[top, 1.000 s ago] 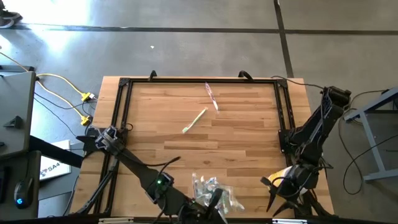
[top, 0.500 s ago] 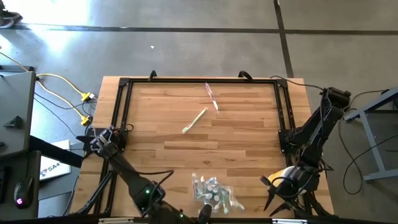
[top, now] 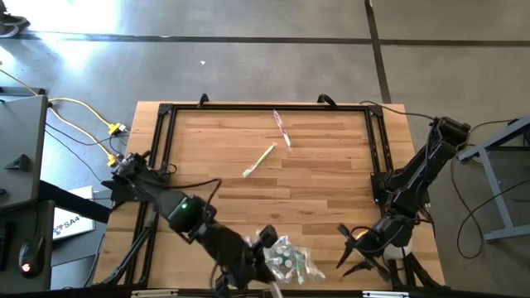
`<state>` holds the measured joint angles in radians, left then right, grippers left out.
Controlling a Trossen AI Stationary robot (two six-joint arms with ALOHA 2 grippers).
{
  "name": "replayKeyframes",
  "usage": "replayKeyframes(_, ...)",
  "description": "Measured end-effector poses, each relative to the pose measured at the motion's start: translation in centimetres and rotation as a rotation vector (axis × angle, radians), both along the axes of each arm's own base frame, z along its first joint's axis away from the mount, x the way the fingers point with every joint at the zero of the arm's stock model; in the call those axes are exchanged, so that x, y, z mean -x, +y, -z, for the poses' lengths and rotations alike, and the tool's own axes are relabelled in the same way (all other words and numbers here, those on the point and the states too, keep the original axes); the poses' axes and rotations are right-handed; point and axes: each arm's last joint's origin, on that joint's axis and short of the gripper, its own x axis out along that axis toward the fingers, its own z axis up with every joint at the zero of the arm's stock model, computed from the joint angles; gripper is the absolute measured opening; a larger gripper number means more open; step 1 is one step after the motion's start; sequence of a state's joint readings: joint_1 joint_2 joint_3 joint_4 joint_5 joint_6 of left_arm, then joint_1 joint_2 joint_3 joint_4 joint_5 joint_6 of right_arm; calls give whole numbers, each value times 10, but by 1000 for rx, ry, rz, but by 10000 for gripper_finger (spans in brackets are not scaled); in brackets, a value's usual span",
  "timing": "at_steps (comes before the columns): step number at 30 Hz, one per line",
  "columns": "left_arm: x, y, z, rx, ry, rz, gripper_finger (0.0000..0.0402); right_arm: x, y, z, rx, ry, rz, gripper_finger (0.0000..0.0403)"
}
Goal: Pick & Place toothbrushing station
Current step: Put the blue toothbrush into the transparent organizer
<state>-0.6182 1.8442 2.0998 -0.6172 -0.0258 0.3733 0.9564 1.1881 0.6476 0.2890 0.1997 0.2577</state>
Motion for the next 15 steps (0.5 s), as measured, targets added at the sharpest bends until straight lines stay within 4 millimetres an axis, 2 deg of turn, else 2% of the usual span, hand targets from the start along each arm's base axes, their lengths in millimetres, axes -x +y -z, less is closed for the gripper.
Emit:
replayKeyframes(8,-2,8,16,-17,116,78,8,-4,-1,-4,-35,-38,95,105)
replayKeyframes(11,7,14,22,-12,153,88,8,-4,3,-4,-56,-61,127,105)
replayKeyframes(15,34,32,20,32,144,88,8,-9,9,2,-84,-61,226,105)
